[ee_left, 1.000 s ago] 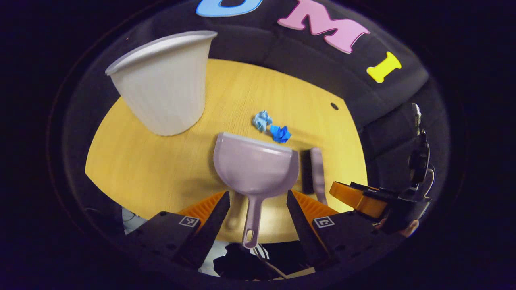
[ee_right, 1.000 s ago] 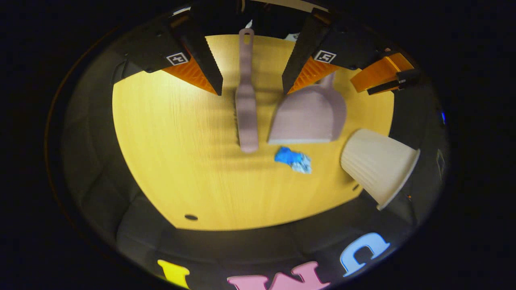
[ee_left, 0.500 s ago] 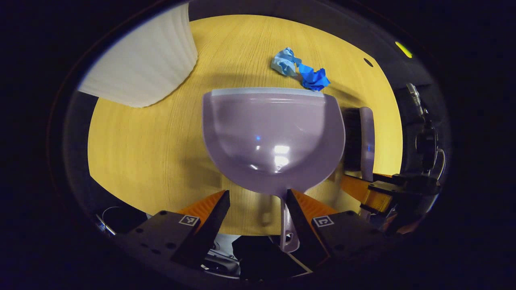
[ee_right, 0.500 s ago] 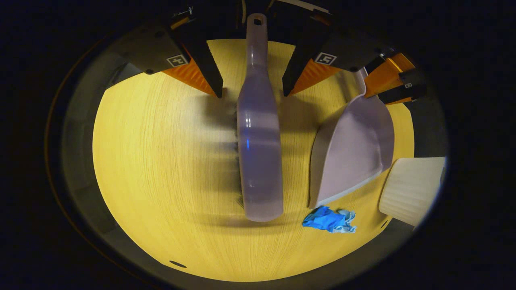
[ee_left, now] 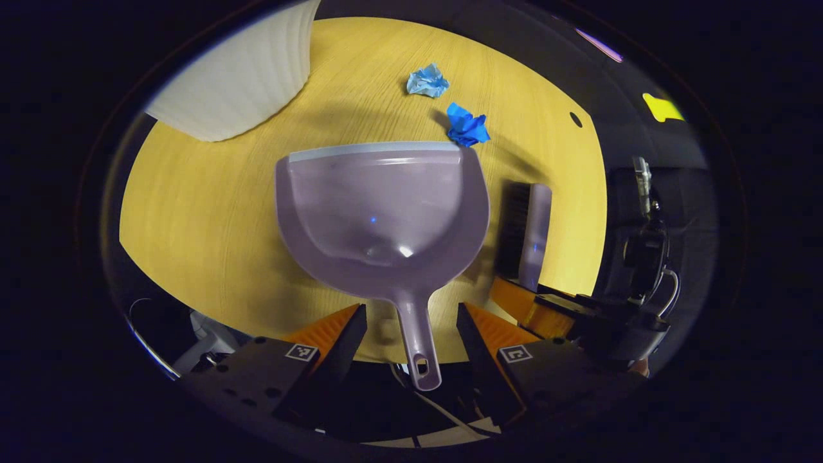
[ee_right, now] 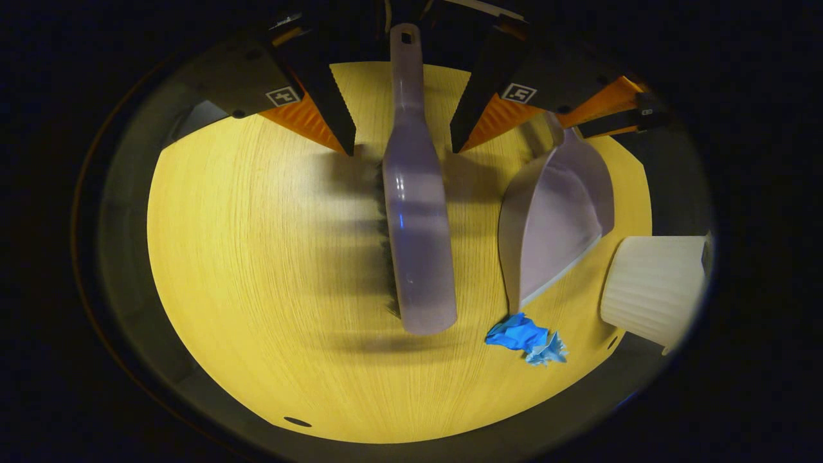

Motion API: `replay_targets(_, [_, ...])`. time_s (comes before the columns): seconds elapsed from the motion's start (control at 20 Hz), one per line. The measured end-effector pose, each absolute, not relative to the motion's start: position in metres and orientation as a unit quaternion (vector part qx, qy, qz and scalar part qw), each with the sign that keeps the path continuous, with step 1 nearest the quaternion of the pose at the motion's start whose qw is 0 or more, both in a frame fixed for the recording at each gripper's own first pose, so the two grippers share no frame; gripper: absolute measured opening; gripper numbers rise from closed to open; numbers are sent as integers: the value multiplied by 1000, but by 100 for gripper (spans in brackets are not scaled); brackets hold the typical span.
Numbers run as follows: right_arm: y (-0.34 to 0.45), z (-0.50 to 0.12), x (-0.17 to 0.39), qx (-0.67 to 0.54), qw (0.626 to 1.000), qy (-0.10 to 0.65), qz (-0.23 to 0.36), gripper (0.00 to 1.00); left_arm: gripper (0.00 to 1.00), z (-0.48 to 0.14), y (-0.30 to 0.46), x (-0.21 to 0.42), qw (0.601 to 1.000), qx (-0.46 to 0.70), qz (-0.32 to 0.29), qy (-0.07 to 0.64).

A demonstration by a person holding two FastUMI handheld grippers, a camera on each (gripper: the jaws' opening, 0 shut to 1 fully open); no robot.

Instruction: Pick up the small broom and dustpan from the desktop, sweep the trash into the dustpan with the broom, and then empty the trash into the garbage bin.

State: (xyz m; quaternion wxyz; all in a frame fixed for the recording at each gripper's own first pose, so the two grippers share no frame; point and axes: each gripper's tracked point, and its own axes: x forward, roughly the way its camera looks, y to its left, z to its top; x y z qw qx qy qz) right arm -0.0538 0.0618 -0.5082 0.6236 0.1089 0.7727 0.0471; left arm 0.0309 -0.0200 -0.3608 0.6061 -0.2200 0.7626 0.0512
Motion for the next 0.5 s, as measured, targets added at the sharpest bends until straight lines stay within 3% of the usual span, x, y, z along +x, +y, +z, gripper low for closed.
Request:
replay_targets(0.1, [61, -513, -58, 91, 616, 781, 51, 97, 84, -379, -24, 25, 588, -209, 61, 779])
replay_targets(0.15, [63, -515, -60, 86, 611, 785, 51, 86, 85, -387, -26, 25, 581, -205, 68, 785])
replay_targets(0.2, [64, -516, -61, 83, 606, 790, 50, 86, 85, -393, -29, 28, 576, -206, 73, 787])
replay_targets(0.25, [65, -518, -61, 80, 605, 791, 49, 97, 85, -398, -31, 33, 578, -200, 71, 788])
replay_targets(0.3, [67, -521, -58, 78, 605, 791, 46, 96, 84, -402, -26, 38, 584, -179, 74, 788])
replay_targets(0.4, [64, -524, -60, 73, 595, 800, 39, 80, 83, -409, -17, 41, 591, -144, 84, 789])
replay_targets(0.45, [63, -526, -60, 67, 594, 801, 34, 80, 83, -413, -15, 41, 591, -139, 86, 790])
replay_targets(0.5, [63, -527, -60, 65, 595, 801, 30, 90, 80, -414, -11, 39, 585, -130, 93, 795])
